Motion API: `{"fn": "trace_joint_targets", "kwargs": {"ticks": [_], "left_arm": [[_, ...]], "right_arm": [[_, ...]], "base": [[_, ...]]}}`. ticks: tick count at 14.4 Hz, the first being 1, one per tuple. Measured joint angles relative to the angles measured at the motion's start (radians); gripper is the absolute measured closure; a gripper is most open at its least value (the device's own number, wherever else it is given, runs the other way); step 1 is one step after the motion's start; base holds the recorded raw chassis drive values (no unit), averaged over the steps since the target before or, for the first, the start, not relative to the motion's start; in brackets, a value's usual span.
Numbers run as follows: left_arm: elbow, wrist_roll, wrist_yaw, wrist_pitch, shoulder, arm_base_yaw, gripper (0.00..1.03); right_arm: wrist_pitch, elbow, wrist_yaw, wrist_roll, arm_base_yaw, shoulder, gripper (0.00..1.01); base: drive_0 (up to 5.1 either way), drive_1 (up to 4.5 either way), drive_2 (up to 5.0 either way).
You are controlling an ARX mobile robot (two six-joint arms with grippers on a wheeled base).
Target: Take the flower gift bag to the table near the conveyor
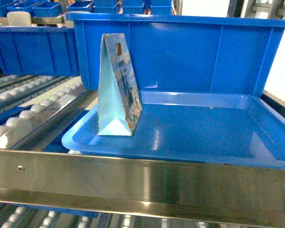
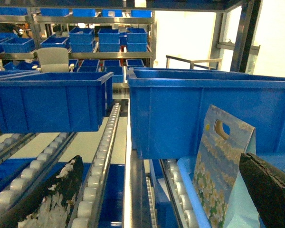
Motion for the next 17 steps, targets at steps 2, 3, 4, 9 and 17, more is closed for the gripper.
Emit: {"fn": "trace_joint_targets", "kwargs": {"ticks": [2, 3, 4, 9, 17], "left_arm": [[0.001, 0.000, -0.004, -0.001, 0.002, -0.007, 0.05], [0.007, 0.000, -0.027, 0.000, 0.011, -0.020, 0.05], [0.043, -0.005, -0.060, 0.000, 0.053, -0.054, 0.05], [0.170, -0.014, -0.162, 0.030, 0.240, -0.180, 0.05], [0.582, -0.032, -0.228, 0.073, 0.736, -0.246, 0.05]], "right_arm": [[0.000, 0.000, -0.001, -0.002, 0.000, 0.000, 0.99], [0.000, 0.000, -0.001, -0.002, 0.000, 0.000, 0.99], [0.000, 0.000, -0.001, -0.003, 0.000, 0.000, 0.99], [0.000, 0.000, -0.001, -0.003, 0.000, 0.000, 0.99], [0.000, 0.000, -0.001, -0.005, 0.000, 0.000, 0.99]], "base": [[0.0, 0.00, 0.0], [0.0, 0.00, 0.0], [0.0, 0.00, 0.0], [0.0, 0.00, 0.0], [0.0, 0.00, 0.0]]}}
